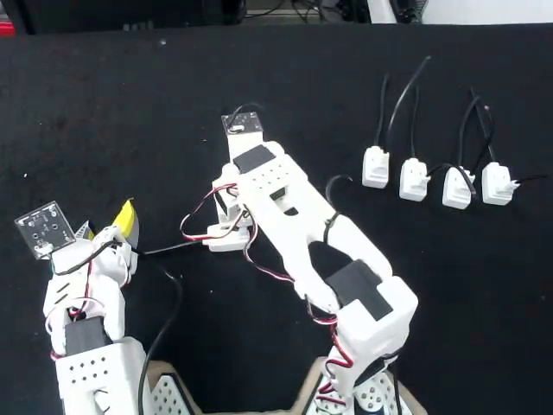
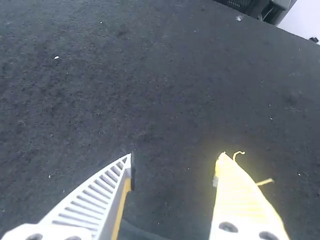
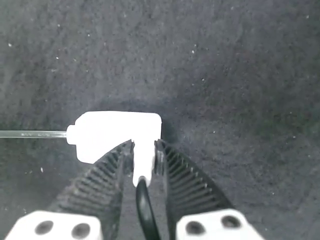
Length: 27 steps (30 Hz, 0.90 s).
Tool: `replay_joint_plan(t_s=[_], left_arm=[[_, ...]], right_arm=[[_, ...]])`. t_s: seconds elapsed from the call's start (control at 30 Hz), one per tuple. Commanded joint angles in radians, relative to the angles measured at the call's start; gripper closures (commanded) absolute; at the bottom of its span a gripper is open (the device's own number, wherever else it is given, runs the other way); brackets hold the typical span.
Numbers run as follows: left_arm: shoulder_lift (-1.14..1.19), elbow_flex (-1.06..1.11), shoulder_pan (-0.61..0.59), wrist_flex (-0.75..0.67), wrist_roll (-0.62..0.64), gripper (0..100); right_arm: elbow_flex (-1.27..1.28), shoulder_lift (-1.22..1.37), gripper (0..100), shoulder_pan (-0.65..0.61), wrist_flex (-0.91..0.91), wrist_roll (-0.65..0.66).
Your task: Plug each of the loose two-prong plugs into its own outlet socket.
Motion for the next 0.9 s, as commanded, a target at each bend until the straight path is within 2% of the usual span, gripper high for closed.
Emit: replay_joint_plan(t_s=[0.0,0.23,0.43,0.67,0.7,0.83,0.87], left_arm=[[-0.012,-0.013,-0.01,-0.02,0.009,74],[-0.012,-0.013,-0.012,-0.018,0.009,74],[-0.012,-0.015,-0.012,-0.017,0.009,74],[-0.012,-0.016,-0.012,-0.014,0.009,74],[-0.012,-0.016,-0.012,-0.014,0.009,74],[-0.012,-0.016,-0.012,-0.014,0.009,74],[-0.012,-0.016,-0.012,-0.014,0.009,74]], right_arm=[[-0.004,-0.059,98.8,0.011,-0.028,-0.003],[-0.002,-0.062,98.8,0.0,-0.023,-0.002],[0.035,-0.024,98.7,-0.094,-0.035,-0.003],[0.007,-0.059,98.7,-0.064,-0.028,-0.002],[0.01,-0.065,98.7,-0.055,-0.026,0.009],[0.013,-0.065,98.7,-0.051,-0.031,0.222],[0.012,-0.067,98.6,-0.052,-0.031,0.236]])
